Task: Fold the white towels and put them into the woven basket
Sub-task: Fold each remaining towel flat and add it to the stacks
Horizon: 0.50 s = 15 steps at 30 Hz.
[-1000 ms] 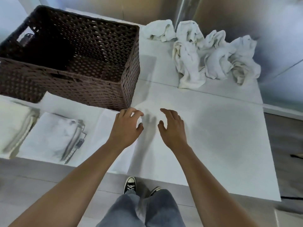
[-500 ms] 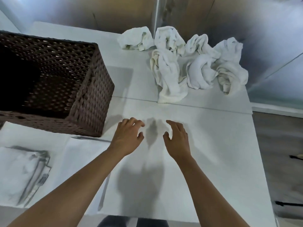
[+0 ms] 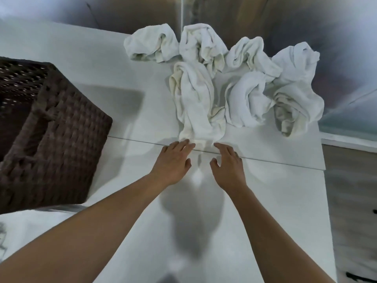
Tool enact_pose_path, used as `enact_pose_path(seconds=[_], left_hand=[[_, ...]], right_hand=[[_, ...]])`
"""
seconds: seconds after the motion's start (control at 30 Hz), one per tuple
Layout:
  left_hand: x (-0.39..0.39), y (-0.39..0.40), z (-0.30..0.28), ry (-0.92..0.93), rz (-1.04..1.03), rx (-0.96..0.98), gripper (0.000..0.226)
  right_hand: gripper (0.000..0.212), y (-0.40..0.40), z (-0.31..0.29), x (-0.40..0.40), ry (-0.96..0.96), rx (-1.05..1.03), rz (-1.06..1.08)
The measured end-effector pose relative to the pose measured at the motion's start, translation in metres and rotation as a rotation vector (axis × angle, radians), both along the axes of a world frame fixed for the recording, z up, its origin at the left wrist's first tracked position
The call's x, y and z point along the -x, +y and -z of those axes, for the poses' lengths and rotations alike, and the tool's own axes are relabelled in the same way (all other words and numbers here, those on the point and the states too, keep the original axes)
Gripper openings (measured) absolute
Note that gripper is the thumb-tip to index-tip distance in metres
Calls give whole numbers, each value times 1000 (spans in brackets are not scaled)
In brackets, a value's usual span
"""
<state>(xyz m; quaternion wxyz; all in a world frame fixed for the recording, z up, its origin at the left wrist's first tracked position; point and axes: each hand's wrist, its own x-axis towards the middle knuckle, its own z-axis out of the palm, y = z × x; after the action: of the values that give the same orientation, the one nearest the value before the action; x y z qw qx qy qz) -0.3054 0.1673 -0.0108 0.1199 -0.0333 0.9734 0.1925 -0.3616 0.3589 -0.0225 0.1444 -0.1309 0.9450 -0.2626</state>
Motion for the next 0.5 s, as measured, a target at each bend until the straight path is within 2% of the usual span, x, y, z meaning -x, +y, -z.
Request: enact_pose_path(seconds=[0.1, 0.2, 0.33, 0.5], left_hand=[[9, -2, 16, -49, 7, 55, 61], [5, -6, 28, 28, 2, 107, 59], [-7, -9, 31, 146, -69, 35, 40], [-17, -19, 31, 163, -134, -20, 8]], right_hand=[[53, 4, 7, 11, 3, -17, -40], [58, 5, 16, 11, 4, -39, -71], [61, 5, 24, -2, 16, -38, -74], [63, 0, 21, -22, -14, -46, -75]])
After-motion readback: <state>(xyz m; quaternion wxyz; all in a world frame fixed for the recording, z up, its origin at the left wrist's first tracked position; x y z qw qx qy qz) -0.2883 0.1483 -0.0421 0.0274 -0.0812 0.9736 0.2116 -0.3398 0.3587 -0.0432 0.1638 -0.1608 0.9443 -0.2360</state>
